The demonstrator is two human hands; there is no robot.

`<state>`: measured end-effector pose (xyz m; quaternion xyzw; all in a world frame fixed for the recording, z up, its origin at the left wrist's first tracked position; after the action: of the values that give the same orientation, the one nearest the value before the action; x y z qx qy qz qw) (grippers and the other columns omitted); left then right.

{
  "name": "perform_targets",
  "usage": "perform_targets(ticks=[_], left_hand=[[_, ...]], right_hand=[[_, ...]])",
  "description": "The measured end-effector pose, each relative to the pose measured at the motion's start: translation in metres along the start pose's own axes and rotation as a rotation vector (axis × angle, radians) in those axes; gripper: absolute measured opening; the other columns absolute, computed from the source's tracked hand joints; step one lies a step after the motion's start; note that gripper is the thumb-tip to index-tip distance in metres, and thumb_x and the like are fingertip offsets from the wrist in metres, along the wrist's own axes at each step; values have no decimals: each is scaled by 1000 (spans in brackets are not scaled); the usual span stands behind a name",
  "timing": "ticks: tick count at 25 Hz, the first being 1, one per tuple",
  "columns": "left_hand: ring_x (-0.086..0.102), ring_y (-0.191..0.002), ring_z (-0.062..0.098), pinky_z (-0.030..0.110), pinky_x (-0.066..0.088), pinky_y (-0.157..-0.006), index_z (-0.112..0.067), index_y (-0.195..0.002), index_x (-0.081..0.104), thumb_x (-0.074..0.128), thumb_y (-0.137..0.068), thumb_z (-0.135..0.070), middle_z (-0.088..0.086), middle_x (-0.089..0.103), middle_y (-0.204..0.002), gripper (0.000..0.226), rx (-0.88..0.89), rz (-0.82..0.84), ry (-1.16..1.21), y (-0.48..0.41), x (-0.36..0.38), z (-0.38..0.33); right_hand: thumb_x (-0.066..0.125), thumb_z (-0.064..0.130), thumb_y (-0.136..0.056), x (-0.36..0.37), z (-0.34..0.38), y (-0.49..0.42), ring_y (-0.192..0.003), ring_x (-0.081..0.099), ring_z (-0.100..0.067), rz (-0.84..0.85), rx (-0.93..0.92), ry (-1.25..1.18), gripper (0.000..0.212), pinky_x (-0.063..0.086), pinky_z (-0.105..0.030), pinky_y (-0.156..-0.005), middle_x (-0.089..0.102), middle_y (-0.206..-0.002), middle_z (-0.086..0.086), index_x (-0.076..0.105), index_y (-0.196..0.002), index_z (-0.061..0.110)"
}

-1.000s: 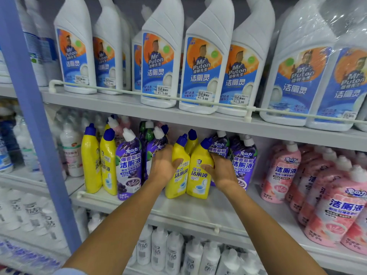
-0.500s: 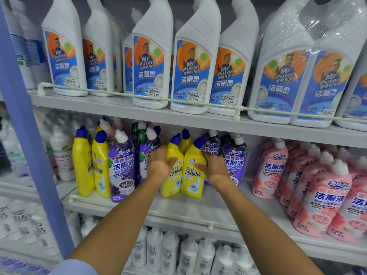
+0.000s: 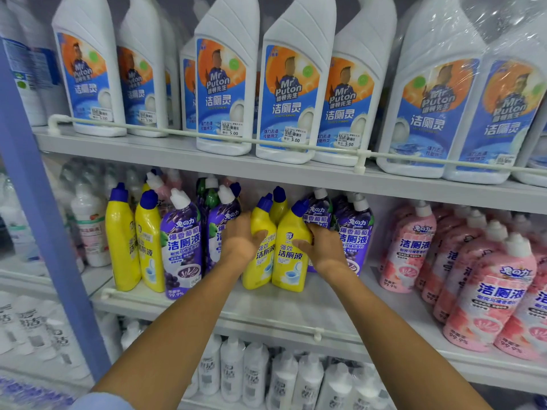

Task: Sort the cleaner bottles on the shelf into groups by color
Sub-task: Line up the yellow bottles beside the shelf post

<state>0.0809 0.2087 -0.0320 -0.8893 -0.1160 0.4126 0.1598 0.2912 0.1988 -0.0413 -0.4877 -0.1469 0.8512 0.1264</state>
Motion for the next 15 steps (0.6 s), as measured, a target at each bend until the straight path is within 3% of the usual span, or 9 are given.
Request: perform_targets(ticks=[7, 11, 15], left_hand=[[63, -108, 41, 45, 53, -90, -15, -121, 61, 73, -88, -39, 15, 69, -115, 43, 4, 37, 17, 3, -3, 2], [62, -107, 38, 47, 54, -90, -16, -119, 56, 72, -86, -46, 16, 65, -115, 47, -18, 166, 6, 8, -10, 12], [63, -106, 33, 45, 54, -89, -14, -122, 56, 69, -89, -46, 11, 67, -112, 49, 116, 314, -105, 26, -24, 18]], right_hand=[[75, 45, -86, -4, 5, 5, -105, 65, -35, 13, 13, 16, 49, 52, -38, -85, 70, -116, -12, 62, -125, 17], [68, 47, -91, -8, 10, 11, -113, 61, -36, 59, -19, 113, 52, 51, -40, -87, 65, -124, -14, 56, -130, 14], [58, 53, -96, -9, 3, 27, -119, 56, -36, 204, -4, 170, 61, 50, -44, -92, 56, -134, -15, 45, -138, 11]])
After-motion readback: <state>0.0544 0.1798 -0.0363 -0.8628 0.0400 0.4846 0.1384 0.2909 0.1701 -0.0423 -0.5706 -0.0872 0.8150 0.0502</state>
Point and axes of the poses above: each hand's wrist, its own y-axis away from the middle knuckle, its own x-axis out of the palm, z = x × y, the point moved 4 cm from there along -y, towards the middle knuckle
